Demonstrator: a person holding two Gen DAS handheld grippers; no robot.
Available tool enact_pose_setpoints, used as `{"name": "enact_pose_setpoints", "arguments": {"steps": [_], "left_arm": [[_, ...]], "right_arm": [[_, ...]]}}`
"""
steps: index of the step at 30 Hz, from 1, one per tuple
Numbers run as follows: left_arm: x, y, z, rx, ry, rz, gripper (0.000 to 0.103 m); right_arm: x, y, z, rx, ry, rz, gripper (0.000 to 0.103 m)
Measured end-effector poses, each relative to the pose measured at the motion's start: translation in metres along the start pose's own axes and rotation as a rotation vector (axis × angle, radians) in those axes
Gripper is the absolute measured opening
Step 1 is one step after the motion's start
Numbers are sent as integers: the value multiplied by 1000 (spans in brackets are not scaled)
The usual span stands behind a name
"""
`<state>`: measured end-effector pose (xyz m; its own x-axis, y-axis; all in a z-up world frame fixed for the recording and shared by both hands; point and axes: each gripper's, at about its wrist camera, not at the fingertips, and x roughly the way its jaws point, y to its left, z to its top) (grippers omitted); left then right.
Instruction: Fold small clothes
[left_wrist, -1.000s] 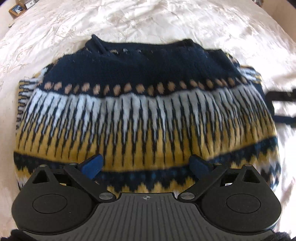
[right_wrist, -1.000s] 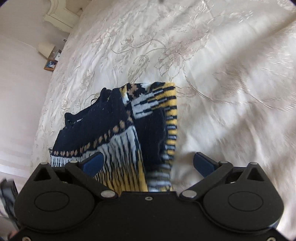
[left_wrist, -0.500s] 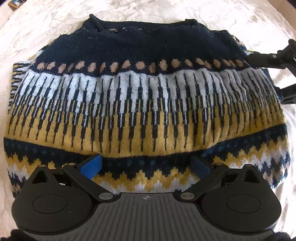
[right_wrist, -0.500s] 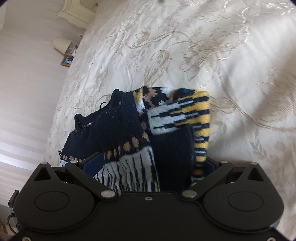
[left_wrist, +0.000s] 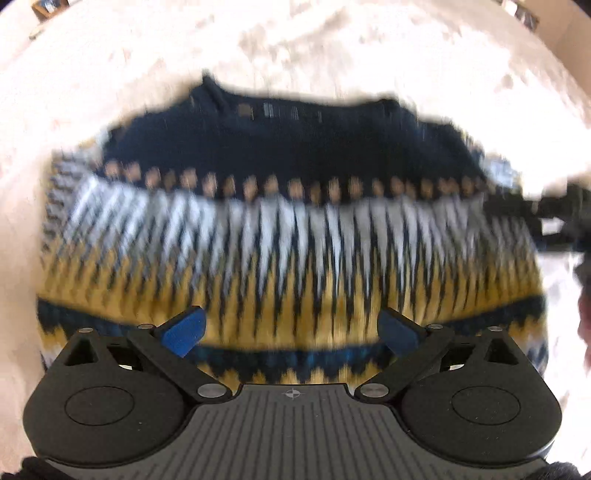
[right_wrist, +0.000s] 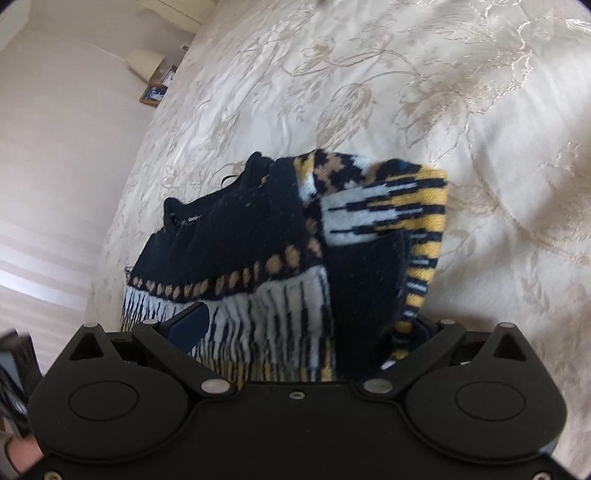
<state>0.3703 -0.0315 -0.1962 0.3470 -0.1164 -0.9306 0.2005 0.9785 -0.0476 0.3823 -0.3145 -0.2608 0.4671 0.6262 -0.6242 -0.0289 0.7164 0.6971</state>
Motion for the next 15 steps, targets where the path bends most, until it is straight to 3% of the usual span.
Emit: {"name": "enact_pose_setpoints", "arguments": {"steps": [1, 2, 3, 4, 7, 13, 15], "left_arm": [[-2, 2, 6, 5, -15, 5, 100], [-4, 4, 13, 11, -27, 13, 100], [-3, 6, 21, 19, -35, 23, 100], [-3, 8, 28, 26, -42, 34, 100], [3, 13, 48, 50, -62, 65, 100], [27, 15, 65, 96, -31, 105, 100], [38, 16, 63, 110, 16, 96, 101]], "right_arm": [[-2, 1, -1, 5, -3, 3, 86], [-4, 0, -2, 13, -7, -1, 65], [-7, -1, -2, 27, -9, -16, 55], [-9, -3, -3, 44, -5, -20, 36], [-17, -9, -5, 100, -13, 19, 36], [-27, 15, -5, 93, -28, -44, 36], [-30, 25, -5, 90, -36, -64, 36]]}}
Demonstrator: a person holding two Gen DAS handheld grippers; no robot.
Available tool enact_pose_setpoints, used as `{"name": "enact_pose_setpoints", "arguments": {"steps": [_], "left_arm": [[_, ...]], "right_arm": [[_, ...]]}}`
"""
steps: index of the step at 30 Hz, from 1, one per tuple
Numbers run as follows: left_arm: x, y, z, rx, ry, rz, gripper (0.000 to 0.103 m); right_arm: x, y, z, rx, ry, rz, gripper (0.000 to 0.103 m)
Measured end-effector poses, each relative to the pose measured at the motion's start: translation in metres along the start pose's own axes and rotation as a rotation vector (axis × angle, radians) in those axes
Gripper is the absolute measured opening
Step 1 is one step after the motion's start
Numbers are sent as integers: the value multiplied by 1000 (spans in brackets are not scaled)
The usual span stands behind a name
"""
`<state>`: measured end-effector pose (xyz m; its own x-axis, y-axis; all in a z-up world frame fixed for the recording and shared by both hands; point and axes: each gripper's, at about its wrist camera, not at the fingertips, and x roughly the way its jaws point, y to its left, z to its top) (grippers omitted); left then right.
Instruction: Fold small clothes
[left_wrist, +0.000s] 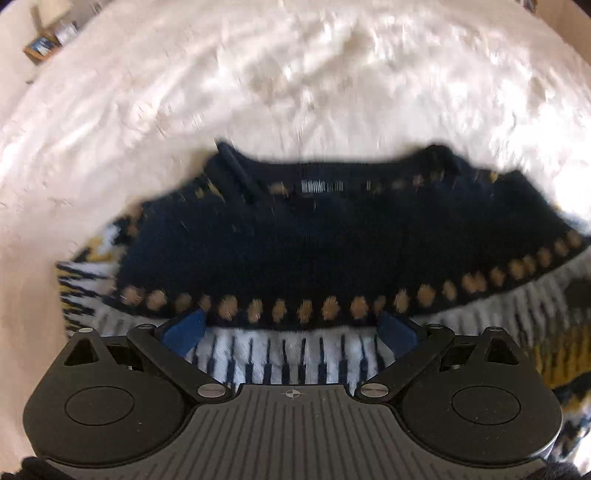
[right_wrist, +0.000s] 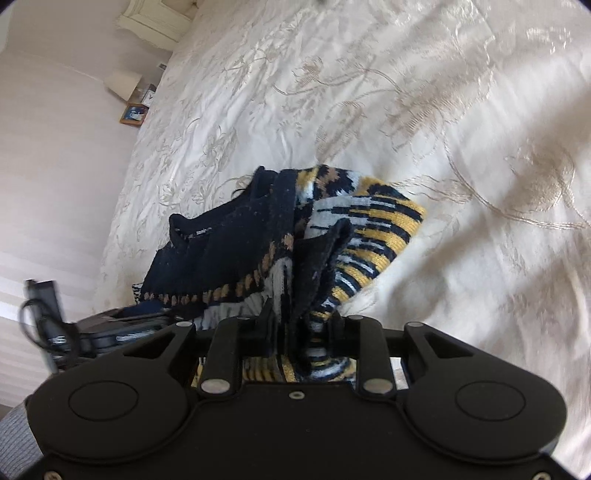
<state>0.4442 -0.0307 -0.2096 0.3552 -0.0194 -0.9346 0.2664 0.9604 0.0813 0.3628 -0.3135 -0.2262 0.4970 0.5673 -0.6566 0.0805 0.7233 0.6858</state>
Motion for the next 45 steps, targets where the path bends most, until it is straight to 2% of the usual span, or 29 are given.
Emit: {"name": "enact_pose_setpoints", "arguments": {"steps": [3, 7, 15, 25, 28, 34, 36, 40, 45], "left_arm": [[14, -3, -2, 43, 4, 0, 103], [19, -1, 1, 34, 9, -12, 103], [-12, 13, -9, 34, -44, -45, 101], [-54, 68, -72, -80, -80, -102, 101], [-61, 89, -87, -115, -84, -106, 101], [-67, 124, -95, -185, -87, -127, 101], [-68, 129, -93, -188, -88, -139, 101], [-63, 109, -73, -135, -107, -188, 101], [-49, 53, -48, -59, -97, -245, 101]], "right_arm": [[-6, 13, -2, 4, -14, -11, 36], [-11, 25, -5, 20, -38, -18, 36], [-16, 46, -8, 0, -43, -58, 35], [-10, 87, -11, -61, -8, -109, 34], [-5, 101, -12, -54, -3, -111, 30], [11, 146, -13, -116, -21, -144, 24], [15, 149, -14, -112, -31, -161, 24], [9, 126, -16, -9, -68, -189, 22], [-14, 77, -14, 74, -104, -204, 22]]}}
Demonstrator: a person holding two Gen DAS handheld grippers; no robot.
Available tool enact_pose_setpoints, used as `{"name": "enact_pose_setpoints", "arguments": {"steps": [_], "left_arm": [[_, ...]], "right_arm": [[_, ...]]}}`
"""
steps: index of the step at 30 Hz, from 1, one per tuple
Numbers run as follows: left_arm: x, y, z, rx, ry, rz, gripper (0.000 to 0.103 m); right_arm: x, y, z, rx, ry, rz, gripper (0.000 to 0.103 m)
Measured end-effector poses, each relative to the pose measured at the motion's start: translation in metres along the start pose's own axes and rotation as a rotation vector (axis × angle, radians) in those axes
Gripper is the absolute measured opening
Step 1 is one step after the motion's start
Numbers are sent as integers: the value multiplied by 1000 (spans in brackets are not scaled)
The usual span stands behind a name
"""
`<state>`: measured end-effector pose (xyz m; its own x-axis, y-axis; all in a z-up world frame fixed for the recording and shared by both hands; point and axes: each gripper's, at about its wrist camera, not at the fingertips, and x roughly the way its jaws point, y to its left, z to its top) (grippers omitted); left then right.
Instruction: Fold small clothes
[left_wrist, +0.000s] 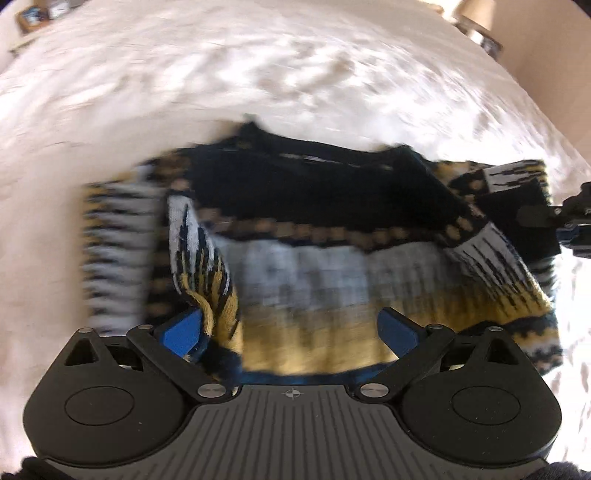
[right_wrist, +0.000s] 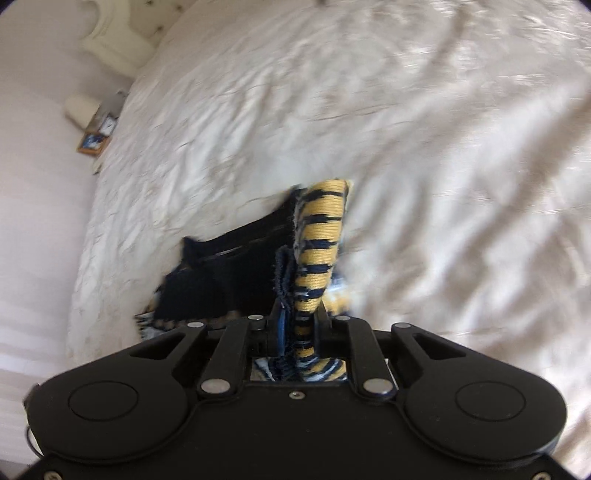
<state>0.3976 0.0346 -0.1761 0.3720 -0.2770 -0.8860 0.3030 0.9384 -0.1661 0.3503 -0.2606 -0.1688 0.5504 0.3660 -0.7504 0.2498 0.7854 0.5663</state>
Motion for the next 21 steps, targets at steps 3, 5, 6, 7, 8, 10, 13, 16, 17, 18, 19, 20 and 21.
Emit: {"name": "enact_pose_setpoints", "arguments": {"steps": [3, 5, 6, 7, 8, 10, 13, 16, 17, 18, 19, 20, 21], "left_arm": [[21, -35, 7, 68, 22, 21, 101], [29, -55, 14, 88, 21, -2, 101], [32, -65, 19, 97, 20, -11, 101], [33, -73, 22, 111, 17, -9, 101], [33, -81, 26, 128, 11, 1, 101], [32, -94, 31, 156, -10, 27, 101], [32, -98, 34, 164, -21, 57, 101], [39, -89, 38, 150, -19, 109, 101], [43, -86, 38, 140, -11, 123, 101], [47, -82, 40, 129, 0, 135, 101], [51, -79, 42, 119, 6, 140, 101], [54, -77, 44, 112, 10, 142, 101], [58, -76, 45, 108, 19, 143, 101]], "right_arm": [[-5, -23, 6, 0, -6, -8, 24], [-6, -36, 10, -7, -7, -12, 31], [-7, -43, 13, -11, -8, -12, 32], [-7, -50, 15, -10, -4, -4, 43], [-8, -56, 17, -8, -2, 3, 66], [-10, -69, 20, -1, -16, 17, 96], [-12, -83, 21, 5, -19, 71, 95], [-6, -92, 19, -4, 16, 110, 96], [-2, -92, 18, -25, 29, 111, 96], [2, -92, 17, -47, 43, 113, 96], [7, -91, 15, -65, 61, 112, 96], [13, -91, 13, -76, 82, 116, 96], [19, -91, 12, -77, 100, 124, 96]]}}
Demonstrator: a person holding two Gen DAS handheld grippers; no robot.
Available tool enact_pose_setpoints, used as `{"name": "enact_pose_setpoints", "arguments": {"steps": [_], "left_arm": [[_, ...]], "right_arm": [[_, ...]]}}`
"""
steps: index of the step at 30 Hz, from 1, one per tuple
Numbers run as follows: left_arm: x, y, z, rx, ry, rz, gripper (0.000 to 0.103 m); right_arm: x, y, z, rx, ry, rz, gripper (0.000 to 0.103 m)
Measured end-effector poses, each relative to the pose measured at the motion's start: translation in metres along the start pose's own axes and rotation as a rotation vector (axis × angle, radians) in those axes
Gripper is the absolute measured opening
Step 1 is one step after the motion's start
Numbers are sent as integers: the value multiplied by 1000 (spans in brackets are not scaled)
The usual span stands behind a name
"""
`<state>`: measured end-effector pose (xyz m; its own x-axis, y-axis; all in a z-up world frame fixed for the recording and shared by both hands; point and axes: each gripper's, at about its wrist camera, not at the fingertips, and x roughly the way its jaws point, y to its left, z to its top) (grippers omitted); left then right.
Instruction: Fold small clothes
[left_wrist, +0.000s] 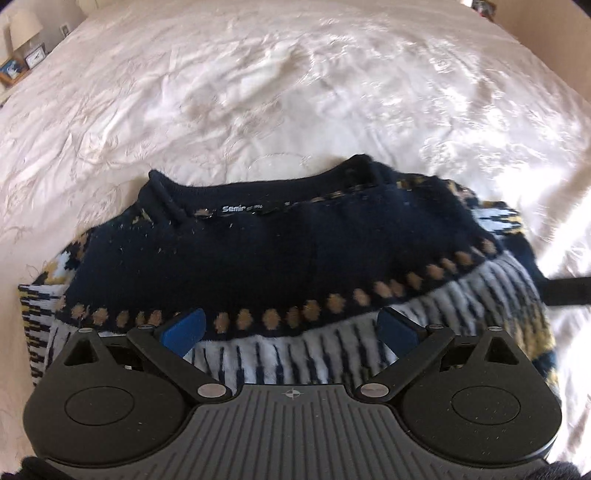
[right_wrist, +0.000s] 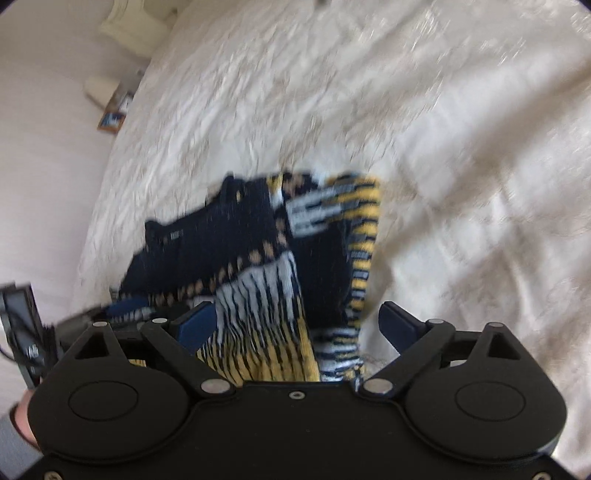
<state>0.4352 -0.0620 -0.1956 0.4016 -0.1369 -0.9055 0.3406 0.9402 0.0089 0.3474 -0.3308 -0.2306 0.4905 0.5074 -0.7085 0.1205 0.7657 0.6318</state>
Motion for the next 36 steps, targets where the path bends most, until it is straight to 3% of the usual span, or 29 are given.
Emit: {"name": "enact_pose_setpoints", "arguments": {"steps": [5, 9, 17, 21, 22, 26, 27, 33, 36], "left_arm": [[22, 6, 0, -22, 70, -1, 102], [31, 9, 2, -24, 87, -3, 103], [35, 9, 1, -31, 75, -12, 103], [34, 11, 0, -33, 75, -28, 103], [33, 12, 1, -37, 77, -32, 102], [19, 15, 2, -30, 35, -32, 95], [14, 15, 3, -15, 19, -30, 95], [2, 23, 6, -20, -48, 10, 95], [22, 26, 8, -18, 15, 10, 95]], "right_arm": [[29, -4, -3, 25, 76, 35, 98], [40, -2, -2, 20, 85, 25, 103], [42, -9, 4, 131, 87, 49, 103], [41, -4, 2, 87, 107, 72, 102], [41, -1, 1, 88, 123, 93, 97], [32, 13, -2, 51, 108, 81, 53], [28, 15, -3, 47, 92, 77, 48], [8, 32, -6, 35, 13, 8, 33], [2, 48, -6, 32, 10, -22, 32]]}}
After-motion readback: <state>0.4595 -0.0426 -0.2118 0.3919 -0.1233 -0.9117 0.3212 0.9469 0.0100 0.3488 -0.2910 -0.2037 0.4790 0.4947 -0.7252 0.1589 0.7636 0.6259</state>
